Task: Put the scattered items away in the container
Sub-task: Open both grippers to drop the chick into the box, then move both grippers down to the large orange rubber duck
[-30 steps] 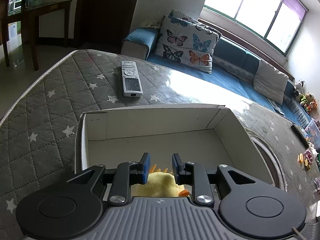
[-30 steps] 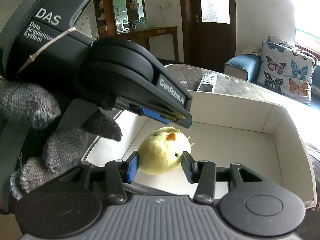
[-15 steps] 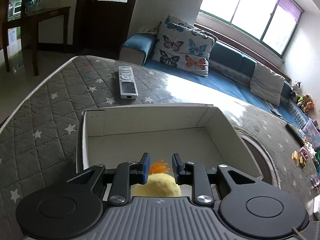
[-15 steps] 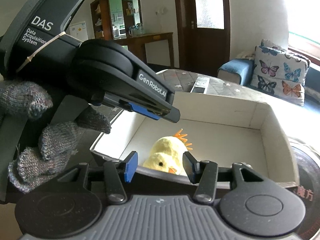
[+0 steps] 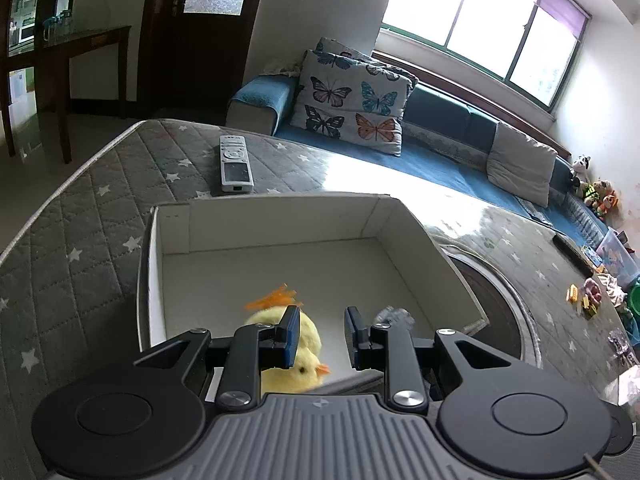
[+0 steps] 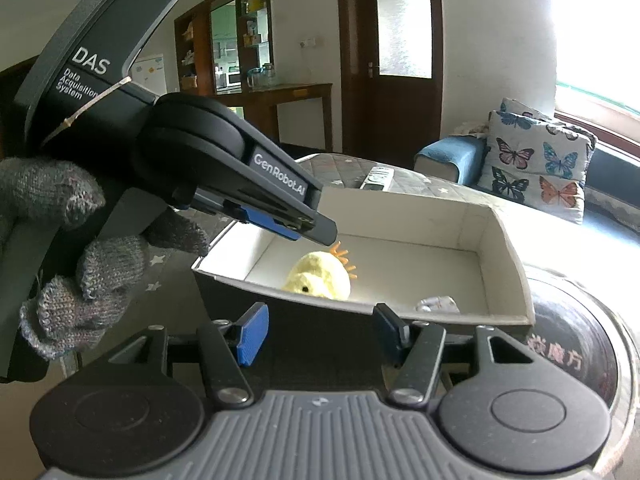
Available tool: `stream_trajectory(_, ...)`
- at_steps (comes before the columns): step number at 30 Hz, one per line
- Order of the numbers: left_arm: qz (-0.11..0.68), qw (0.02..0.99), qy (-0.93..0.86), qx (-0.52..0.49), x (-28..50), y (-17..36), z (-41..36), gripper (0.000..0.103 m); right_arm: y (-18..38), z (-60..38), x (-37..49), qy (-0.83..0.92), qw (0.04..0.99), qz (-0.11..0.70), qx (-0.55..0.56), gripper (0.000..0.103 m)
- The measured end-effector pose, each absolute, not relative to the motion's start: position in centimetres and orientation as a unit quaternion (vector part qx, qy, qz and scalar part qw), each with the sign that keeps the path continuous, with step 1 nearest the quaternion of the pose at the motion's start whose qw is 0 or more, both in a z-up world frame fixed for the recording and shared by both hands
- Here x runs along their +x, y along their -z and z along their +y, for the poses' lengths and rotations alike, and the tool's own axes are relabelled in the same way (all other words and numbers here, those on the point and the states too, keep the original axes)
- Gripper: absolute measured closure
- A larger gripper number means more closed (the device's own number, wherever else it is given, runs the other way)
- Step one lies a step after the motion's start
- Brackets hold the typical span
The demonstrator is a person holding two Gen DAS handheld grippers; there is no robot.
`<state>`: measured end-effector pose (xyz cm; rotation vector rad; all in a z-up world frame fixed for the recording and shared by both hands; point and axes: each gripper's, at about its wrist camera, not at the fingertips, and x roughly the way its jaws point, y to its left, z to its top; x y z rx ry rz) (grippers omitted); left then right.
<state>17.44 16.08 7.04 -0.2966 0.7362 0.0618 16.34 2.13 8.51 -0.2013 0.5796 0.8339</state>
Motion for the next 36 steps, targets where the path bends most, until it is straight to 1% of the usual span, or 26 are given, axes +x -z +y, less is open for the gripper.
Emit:
stream_trajectory(24, 0.373, 0.918, -0.011, -0.136, 13.8, -5.4, 11.4, 0.076, -6.8, -3.3, 12.1, -0.367, 0.880, 0.286, -0.099, 0.042)
stream_trajectory(25, 0.374, 0.917, -0.010, -0.136, 13.7, -5.3, 11.2, 0.076, -6.8, -3.4, 12.0, -0.365, 0.880, 0.286, -0.099, 0.041)
stream_trajectory(26, 0.375, 0.917, -0.010, -0.135, 13.6, -5.2, 11.1, 0.076, -6.7, -3.6, 11.8, -0.362, 0.882, 0.285, -0.098, 0.037)
stream_trajectory(36, 0.385, 0.913, -0.001, -0.131, 13.1, -4.4, 9.8, 0.076, -5.8, -5.3, 11.2, -0.334, 0.889, 0.299, -0.090, 0.037)
